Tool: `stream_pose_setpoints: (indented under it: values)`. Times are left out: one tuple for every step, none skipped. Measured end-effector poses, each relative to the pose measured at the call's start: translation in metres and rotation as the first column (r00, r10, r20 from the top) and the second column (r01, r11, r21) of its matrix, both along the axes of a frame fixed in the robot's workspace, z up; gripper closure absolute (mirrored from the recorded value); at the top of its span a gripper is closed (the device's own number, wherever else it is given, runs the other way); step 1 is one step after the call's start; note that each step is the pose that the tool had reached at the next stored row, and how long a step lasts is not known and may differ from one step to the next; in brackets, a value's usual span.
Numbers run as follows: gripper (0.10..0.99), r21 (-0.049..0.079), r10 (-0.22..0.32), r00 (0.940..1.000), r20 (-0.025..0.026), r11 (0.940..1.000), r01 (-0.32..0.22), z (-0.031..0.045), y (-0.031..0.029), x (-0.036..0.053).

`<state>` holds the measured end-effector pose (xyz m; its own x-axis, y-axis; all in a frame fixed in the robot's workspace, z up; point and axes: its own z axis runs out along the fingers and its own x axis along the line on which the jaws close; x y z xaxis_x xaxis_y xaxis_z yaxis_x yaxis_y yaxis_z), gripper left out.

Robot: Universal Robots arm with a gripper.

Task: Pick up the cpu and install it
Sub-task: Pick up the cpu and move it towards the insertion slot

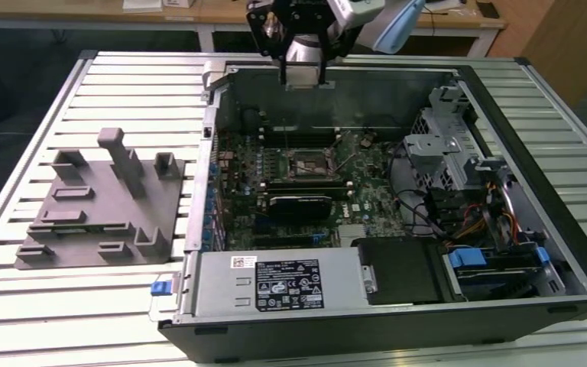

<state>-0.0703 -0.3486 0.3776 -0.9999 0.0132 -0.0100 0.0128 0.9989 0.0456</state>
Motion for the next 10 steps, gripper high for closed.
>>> stream_pose_setpoints:
  values:
    - [0.545, 0.0, 0.0, 1.0, 0.0001, 1.0, 0.0, -0.001, 0.0, 0.0012]
    - [0.545, 0.0, 0.0, 1.0, 0.0, 1.0, 0.0, -0.0019, 0.0001, 0.0024]
    - [0.545, 0.0, 0.0, 1.0, 0.0, 1.0, 0.0, -0.0028, 0.0001, 0.0037]
    - [0.545, 0.0, 0.0, 1.0, 0.0, 1.0, 0.0, -0.0039, 0.0001, 0.005]
    - [0.545, 0.0, 0.0, 1.0, -0.0001, 1.0, 0.0, -0.0049, 0.0001, 0.006]
    - [0.545, 0.0, 0.0, 1.0, -0.0002, 1.0, 0.0, -0.0059, 0.0001, 0.007]
    - [0.545, 0.0, 0.0, 1.0, -0.0002, 1.0, 0.0, -0.0071, 0.0001, 0.0078]
    - [0.545, 0.0, 0.0, 1.0, -0.0001, 1.0, 0.0, -0.0082, 0.0001, 0.0086]
    - [0.545, 0.0, 0.0, 1.0, -0.0001, 1.0, 0.0, -0.0094, 0.0001, 0.0094]
    - [0.545, 0.0, 0.0, 1.0, 0.0, 1.0, 0.0, -0.0105, 0.0001, 0.0101]
